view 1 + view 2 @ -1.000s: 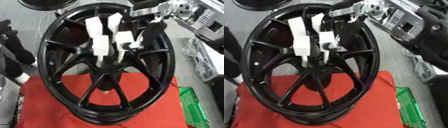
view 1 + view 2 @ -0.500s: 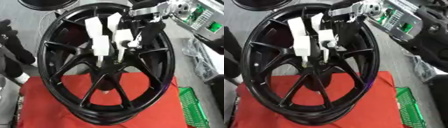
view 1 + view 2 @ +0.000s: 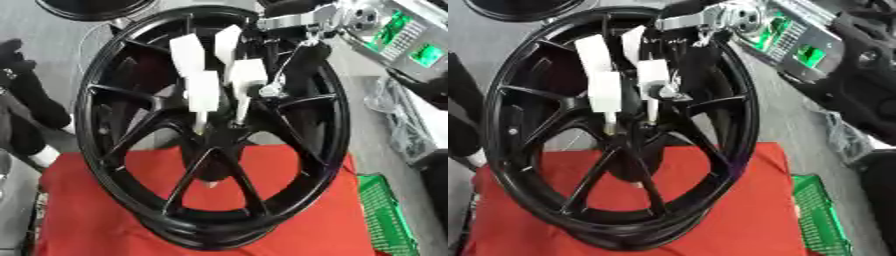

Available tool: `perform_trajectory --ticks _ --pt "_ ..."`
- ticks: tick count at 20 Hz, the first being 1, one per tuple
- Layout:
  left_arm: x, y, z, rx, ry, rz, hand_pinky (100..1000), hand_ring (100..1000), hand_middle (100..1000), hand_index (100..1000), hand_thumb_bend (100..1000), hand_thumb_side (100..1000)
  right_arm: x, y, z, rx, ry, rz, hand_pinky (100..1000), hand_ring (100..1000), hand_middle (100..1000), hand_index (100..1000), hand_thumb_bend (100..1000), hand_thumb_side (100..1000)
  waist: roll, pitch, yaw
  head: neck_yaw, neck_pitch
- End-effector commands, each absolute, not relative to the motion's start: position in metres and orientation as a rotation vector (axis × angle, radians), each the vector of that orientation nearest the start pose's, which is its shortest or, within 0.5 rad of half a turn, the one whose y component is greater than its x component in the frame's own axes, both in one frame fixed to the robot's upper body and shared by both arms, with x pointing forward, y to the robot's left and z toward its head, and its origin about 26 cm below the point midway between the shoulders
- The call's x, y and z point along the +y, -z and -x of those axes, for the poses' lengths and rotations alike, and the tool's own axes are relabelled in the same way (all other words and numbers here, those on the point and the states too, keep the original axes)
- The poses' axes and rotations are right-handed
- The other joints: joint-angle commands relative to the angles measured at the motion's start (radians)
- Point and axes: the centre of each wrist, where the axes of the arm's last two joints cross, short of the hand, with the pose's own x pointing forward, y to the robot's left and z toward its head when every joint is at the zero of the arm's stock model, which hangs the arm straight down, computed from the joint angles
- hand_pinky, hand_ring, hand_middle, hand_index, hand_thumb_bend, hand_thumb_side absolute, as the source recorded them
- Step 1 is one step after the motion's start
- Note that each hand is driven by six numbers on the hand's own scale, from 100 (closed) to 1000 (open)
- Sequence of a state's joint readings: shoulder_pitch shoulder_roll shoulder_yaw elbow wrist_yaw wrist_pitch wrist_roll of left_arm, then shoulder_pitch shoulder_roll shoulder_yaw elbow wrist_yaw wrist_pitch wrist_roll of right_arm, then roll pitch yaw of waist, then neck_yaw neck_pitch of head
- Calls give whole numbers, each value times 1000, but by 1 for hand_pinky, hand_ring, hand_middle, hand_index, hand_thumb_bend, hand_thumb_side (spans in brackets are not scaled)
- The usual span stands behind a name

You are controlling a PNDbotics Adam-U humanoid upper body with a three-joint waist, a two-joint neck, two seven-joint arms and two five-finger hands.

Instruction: Pull the pin out of the wheel hub.

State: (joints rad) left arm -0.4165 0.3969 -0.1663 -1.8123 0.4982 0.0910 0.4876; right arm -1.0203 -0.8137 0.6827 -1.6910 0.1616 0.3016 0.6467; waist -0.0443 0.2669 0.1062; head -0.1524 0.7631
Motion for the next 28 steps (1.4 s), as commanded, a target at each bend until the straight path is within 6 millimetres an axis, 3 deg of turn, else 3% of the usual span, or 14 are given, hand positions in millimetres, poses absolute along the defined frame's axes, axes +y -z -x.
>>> perform_trajectory --ticks 1,4,11,18,25,26,27,28 --pt "234 -194 -334 -2007 -164 90 627 745 813 720 203 780 -189 -307 -361 -1421 -1747 471 565 433 452 582 242 144 2 -21 1 -5 2" --pt "234 -193 -334 -2005 -163 90 627 746 813 720 203 779 -193 -307 -363 -1444 -1688 486 543 401 425 551 241 100 0 -24 1 -6 2" --pt "234 -193 -335 -2002 -158 88 626 747 814 720 204 778 -200 -305 -363 -1447 -1615 502 519 358 388 513 179 100 -4 -29 0 -10 6" --pt "236 -192 -334 -2003 -156 81 626 748 815 719 203 777 -207 -315 -355 -1496 -1587 542 499 338 369 493 254 100 -6 -34 -4 -12 7" --pt "237 -193 -334 -2006 -161 75 626 749 816 719 203 777 -216 -332 -338 -1549 -1574 552 489 328 359 482 268 100 -8 -34 -7 -9 7" --pt "237 -193 -334 -2006 -160 74 626 749 816 719 204 777 -219 -335 -335 -1561 -1564 556 489 326 358 480 264 100 -8 -34 -7 -9 7" --pt "238 -193 -334 -2006 -160 74 626 749 816 719 204 777 -223 -338 -331 -1577 -1552 560 489 324 358 478 163 100 -9 -34 -7 -8 7" --pt "238 -193 -334 -2006 -160 73 626 749 817 719 204 777 -226 -342 -327 -1596 -1538 565 488 322 355 477 257 100 -9 -34 -8 -8 7"
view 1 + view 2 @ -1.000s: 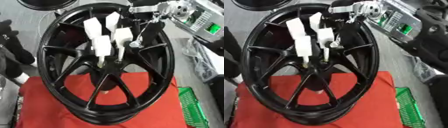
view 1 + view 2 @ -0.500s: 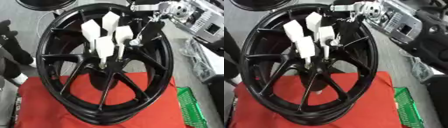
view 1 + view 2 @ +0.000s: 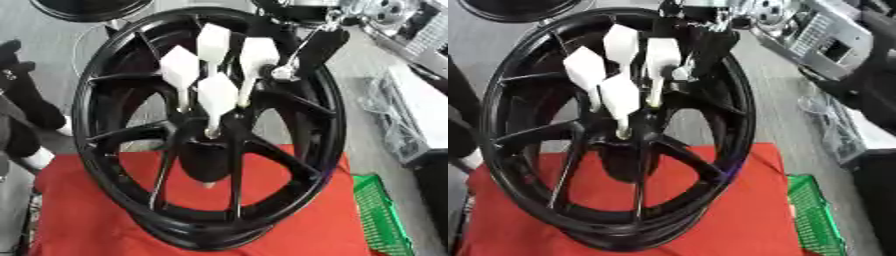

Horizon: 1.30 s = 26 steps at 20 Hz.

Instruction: Pull the pin out of the wheel hub.

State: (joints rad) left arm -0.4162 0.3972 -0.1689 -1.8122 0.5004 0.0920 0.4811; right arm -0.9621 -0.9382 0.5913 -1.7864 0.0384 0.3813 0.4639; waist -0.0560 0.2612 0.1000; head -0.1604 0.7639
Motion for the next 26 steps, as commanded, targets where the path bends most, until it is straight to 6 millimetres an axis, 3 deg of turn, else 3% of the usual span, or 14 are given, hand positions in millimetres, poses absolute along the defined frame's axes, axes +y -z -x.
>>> perform_trajectory --ticks 1,4,5,6,7,12,14,17,18,23,26 --pt "238 -193 -334 -2005 -160 72 626 749 817 719 203 777 -229 -346 -323 -1617 -1523 569 488 320 354 475 256 100 3 -28 -2 1 6" --pt "238 -193 -334 -2006 -160 71 626 750 817 719 203 777 -241 -358 -307 -1693 -1463 593 488 315 352 472 252 100 3 -27 -3 2 6" --pt "238 -193 -334 -2007 -161 71 626 750 817 719 205 778 -246 -362 -302 -1716 -1440 616 488 313 351 471 137 100 2 -27 -4 2 6" --pt "238 -193 -334 -2008 -161 71 626 750 817 719 203 777 -251 -363 -297 -1734 -1412 633 488 312 352 471 250 100 3 -26 -5 3 6" --pt "238 -194 -334 -2010 -163 71 627 750 817 719 203 776 -260 -364 -294 -1748 -1371 653 489 310 351 470 244 100 3 -25 -6 4 5" --pt "239 -197 -334 -2024 -176 71 627 751 818 720 204 775 -320 -359 -284 -1793 -1033 820 491 300 349 466 199 100 8 -15 -12 16 -4" --pt "240 -197 -334 -2029 -185 64 627 751 818 720 204 774 -355 -353 -288 -1814 -808 919 492 295 348 465 114 100 11 -13 -21 27 -7" --pt "242 -198 -334 -2037 -202 59 628 752 818 720 204 772 -412 -330 -292 -1806 -508 1043 512 300 355 471 109 100 17 -10 -30 45 -17" --pt "242 -199 -334 -2040 -205 58 628 752 818 720 204 772 -428 -319 -292 -1781 -461 1086 517 303 356 472 150 100 18 -9 -32 50 -19" --pt "244 -199 -334 -2041 -212 47 627 752 818 719 203 773 -491 -272 -282 -1575 -366 1295 570 343 387 501 253 100 22 -7 -42 63 -23" --pt "245 -199 -334 -2042 -216 44 627 752 818 719 203 773 -518 -246 -274 -1411 -366 1355 635 465 492 610 267 100 22 -7 -44 64 -25"
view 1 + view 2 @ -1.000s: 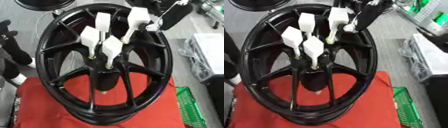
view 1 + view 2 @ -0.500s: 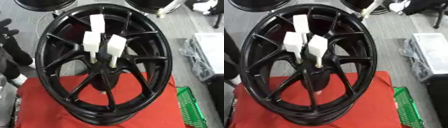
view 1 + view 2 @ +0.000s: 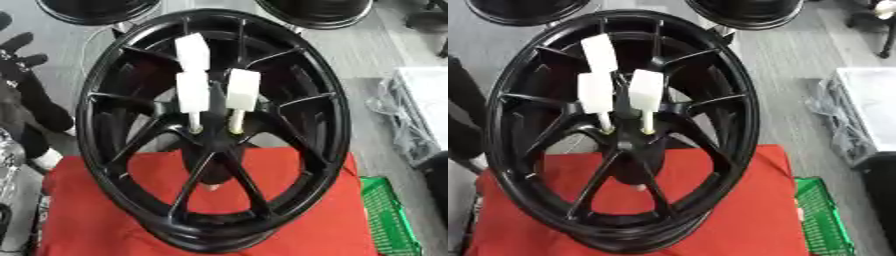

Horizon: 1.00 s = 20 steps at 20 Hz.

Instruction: Pull the pin out of the wheel hub.

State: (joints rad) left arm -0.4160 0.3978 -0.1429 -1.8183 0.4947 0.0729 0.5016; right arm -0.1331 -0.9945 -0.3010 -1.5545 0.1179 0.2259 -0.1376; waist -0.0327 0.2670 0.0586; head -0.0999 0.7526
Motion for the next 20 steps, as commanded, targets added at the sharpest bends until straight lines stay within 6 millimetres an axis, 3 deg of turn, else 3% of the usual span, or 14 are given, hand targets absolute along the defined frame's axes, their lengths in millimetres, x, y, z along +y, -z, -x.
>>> perform_trajectory --ticks 1,2,3,4,5,7,8,11,16,18,19,20 --pt "245 -198 -334 -2042 -217 44 627 752 818 719 203 773 -527 -239 -271 -1358 -366 1367 667 523 555 680 265 100 -1 -13 -3 4 -14" --pt "245 -198 -334 -2042 -217 44 627 752 818 719 203 772 -535 -233 -268 -1308 -363 1375 735 636 688 800 252 100 -2 -14 -4 4 -14" --pt "245 -198 -334 -2042 -217 44 627 752 818 719 203 772 -543 -227 -265 -1254 -355 1381 796 739 767 854 247 100 -2 -14 -4 5 -14" --pt "245 -198 -334 -2041 -217 43 627 752 817 719 203 773 -550 -223 -263 -1205 -345 1387 830 792 810 877 226 100 -2 -15 -5 5 -13" --pt "245 -198 -334 -2041 -216 42 627 752 817 719 203 773 -555 -220 -261 -1165 -335 1393 848 824 838 891 262 100 -3 -15 -5 5 -13" --pt "245 -198 -334 -2039 -215 41 626 752 817 719 202 774 -563 -217 -259 -1110 -305 1416 871 868 877 900 334 100 -2 -15 -6 5 -13" --pt "245 -198 -334 -2038 -214 41 626 753 817 719 202 774 -565 -217 -259 -1095 -283 1438 874 879 887 903 363 142 -2 -15 -7 5 -14" --pt "245 -198 -334 -2036 -213 42 626 753 816 719 202 774 -564 -218 -260 -1077 -215 1514 876 890 898 911 384 192 -1 -14 -6 3 -14" --pt "244 -197 -334 -2035 -211 45 626 753 815 719 203 775 -561 -218 -262 -1068 -153 1559 870 887 895 913 426 145 -2 -14 -5 2 -11" --pt "244 -198 -334 -2036 -210 46 626 753 815 719 203 774 -560 -221 -263 -1085 -123 1555 855 868 879 905 337 100 -2 -14 -5 2 -10" --pt "244 -197 -334 -2035 -210 46 625 753 814 719 202 774 -557 -226 -265 -1125 -91 1557 828 824 834 878 100 100 -2 -15 -5 2 -10" --pt "244 -198 -334 -2035 -209 46 625 753 814 719 202 774 -552 -230 -267 -1183 -61 1555 820 806 813 868 100 100 -1 -15 -5 3 -10"
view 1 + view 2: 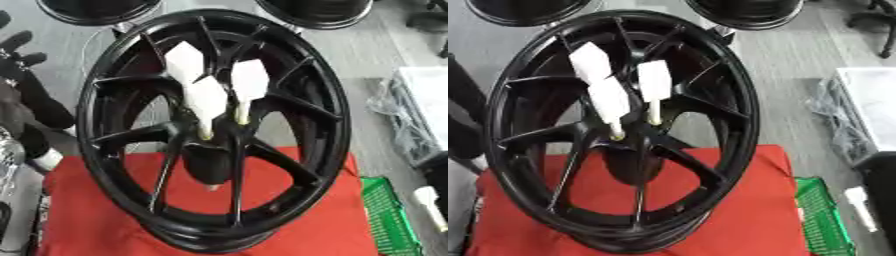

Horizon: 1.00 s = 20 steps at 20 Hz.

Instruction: Pull the pin out of the wheel hub.

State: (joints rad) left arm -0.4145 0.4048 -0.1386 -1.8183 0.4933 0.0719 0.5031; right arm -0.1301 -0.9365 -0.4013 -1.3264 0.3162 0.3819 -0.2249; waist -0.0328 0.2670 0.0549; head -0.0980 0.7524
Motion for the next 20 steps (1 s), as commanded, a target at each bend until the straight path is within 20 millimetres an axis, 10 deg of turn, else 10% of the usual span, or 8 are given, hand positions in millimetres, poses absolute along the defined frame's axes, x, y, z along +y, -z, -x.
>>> perform_trajectory --ticks 1,4,9,20 --pt "244 -198 -334 -2035 -209 47 625 753 814 719 201 774 -544 -235 -270 -1262 -40 1533 808 775 783 852 100 100 -1 -15 0 0 -9" --pt "243 -198 -334 -2035 -205 52 625 754 815 719 201 774 -519 -248 -280 -1485 -30 1429 799 754 765 830 100 153 0 -16 5 -7 -7" --pt "239 -199 -334 -2035 -202 64 624 755 815 718 199 773 -472 -267 -304 -1806 -41 1064 788 720 745 802 100 557 0 -17 21 -17 -8" --pt "230 -203 -334 -2047 -195 101 624 756 817 719 203 774 -397 -279 -337 -1995 9 596 786 668 702 760 100 552 17 -16 51 -30 -16"
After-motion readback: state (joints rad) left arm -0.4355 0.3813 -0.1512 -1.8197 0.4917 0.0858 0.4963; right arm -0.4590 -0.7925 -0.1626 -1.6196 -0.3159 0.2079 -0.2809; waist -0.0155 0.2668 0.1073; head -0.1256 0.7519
